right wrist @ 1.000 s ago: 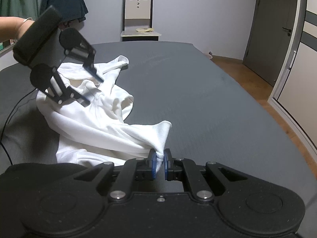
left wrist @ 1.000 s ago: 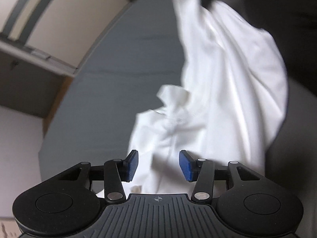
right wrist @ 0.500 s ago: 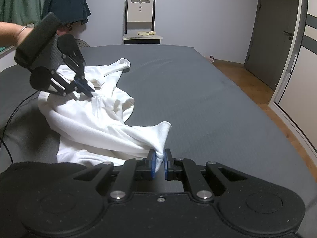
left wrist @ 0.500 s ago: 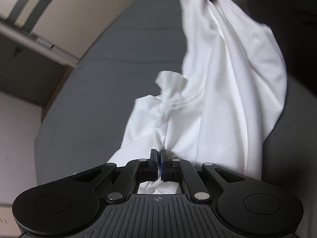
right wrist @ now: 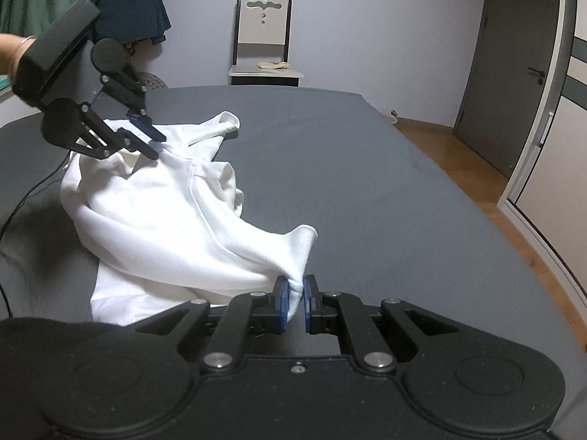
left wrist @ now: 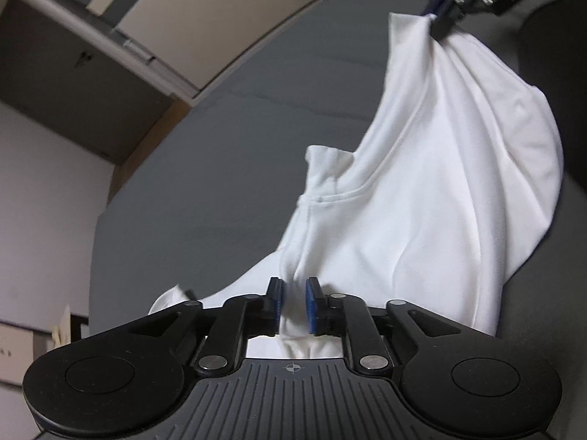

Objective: Fold clothes

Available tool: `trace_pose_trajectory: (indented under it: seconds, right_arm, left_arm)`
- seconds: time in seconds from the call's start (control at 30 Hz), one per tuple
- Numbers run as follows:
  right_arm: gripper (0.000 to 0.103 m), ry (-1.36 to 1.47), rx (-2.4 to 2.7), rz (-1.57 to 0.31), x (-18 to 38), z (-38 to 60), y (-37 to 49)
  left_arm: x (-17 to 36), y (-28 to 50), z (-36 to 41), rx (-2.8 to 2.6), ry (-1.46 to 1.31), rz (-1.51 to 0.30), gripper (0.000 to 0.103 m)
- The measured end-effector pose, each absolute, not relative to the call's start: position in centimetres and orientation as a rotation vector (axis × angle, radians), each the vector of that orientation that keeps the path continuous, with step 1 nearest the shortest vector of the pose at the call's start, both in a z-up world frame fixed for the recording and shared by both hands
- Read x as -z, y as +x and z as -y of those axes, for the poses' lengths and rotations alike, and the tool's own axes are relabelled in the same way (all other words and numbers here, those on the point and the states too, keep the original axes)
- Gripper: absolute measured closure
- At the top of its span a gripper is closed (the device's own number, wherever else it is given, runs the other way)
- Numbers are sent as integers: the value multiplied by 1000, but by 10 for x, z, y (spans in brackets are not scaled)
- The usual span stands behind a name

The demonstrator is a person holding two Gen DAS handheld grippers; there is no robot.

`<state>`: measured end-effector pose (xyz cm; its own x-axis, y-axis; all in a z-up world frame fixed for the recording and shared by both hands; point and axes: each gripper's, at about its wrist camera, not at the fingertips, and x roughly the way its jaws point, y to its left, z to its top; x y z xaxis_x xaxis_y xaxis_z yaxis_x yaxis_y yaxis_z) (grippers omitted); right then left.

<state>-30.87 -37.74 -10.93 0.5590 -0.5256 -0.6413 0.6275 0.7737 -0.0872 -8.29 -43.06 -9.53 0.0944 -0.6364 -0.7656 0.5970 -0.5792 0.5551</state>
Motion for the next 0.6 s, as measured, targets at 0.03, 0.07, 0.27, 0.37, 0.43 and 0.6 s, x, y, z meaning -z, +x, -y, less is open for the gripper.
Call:
trace_pose_trajectory:
  seconds: [0.03,0.07,0.27,0.37,0.43,0.6]
  right_arm:
    - [96,157,681,-703,109,377,-309]
    - [96,158,681,-703,109,376,-310]
    - [96,169,681,-703,108,375,-311]
    - [96,171,680,-705,109,375,-310]
    - [95,169,679,-705,109,375,-310]
    - [95,166,676,-695,108,373,-311]
  left_arm:
    - [91,-85,431,1663,1429,42,70]
    - [86,-87,431,1669,1427,43,59]
    - [74,-88,433,1716,1381,126,4]
    - [74,-90,434,1750,1365,151,7]
    - [77,-93,441,1769,1399,138,31]
    - [88,-103,466,1802,1521,93,54]
